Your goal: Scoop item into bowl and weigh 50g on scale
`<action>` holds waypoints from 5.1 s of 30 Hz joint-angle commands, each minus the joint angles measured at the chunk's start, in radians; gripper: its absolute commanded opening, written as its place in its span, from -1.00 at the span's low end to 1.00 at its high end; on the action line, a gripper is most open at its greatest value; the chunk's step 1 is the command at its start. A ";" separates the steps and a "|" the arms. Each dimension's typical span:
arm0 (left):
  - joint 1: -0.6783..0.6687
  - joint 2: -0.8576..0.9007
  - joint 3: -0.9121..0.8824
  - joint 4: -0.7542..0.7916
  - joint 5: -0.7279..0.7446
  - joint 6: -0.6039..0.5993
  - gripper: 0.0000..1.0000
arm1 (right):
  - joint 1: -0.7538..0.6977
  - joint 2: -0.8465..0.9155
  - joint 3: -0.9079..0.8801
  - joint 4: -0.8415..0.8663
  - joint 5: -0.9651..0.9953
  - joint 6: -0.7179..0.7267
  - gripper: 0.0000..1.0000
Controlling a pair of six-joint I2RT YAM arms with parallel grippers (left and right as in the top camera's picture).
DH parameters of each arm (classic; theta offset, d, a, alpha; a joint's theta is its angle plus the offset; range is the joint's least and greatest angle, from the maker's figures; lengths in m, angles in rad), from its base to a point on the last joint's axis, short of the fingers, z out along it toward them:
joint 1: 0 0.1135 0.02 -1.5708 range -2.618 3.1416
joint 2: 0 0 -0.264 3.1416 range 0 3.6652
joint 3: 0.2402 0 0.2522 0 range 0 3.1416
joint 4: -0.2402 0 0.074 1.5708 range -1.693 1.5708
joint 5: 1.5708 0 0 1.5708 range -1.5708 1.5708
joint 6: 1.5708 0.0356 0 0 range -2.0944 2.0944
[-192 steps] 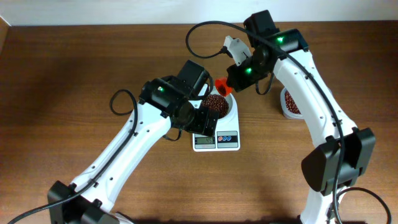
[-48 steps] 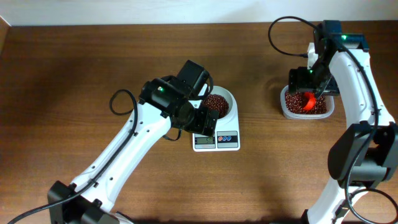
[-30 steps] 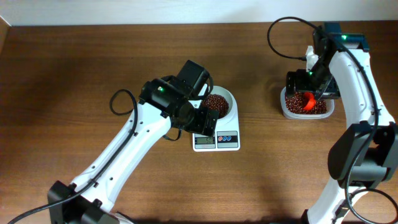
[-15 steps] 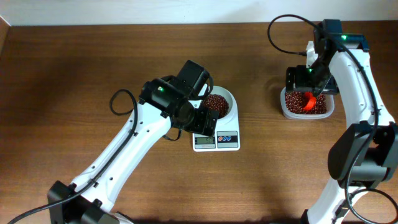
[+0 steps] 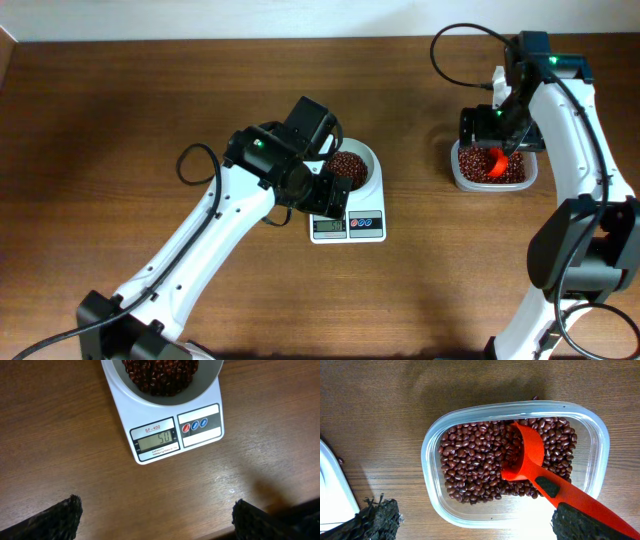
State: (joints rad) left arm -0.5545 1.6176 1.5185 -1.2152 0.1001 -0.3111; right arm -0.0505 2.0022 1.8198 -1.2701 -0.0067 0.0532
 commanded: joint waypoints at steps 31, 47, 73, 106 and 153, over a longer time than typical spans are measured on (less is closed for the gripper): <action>-0.004 -0.007 0.007 -0.002 -0.004 -0.010 0.98 | 0.161 -0.660 -0.004 0.003 -0.012 0.007 0.97; -0.004 -0.007 0.007 -0.002 -0.005 -0.010 0.98 | 0.161 -1.205 -0.507 -0.005 -0.012 0.007 0.98; -0.004 -0.007 0.007 -0.001 -0.005 -0.010 0.98 | 0.010 -1.999 -1.814 1.196 -0.009 0.007 0.97; -0.003 -0.011 0.006 0.149 -0.022 -0.010 0.98 | 0.009 -1.999 -1.814 1.191 -0.008 0.007 0.97; 0.422 -1.612 -1.509 1.131 -0.107 0.418 0.98 | 0.009 -1.999 -1.814 1.191 -0.008 0.007 0.97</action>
State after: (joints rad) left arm -0.1379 0.0139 0.0109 -0.0784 -0.0261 0.0875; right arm -0.0368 0.0109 0.0109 -0.0746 -0.0170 0.0536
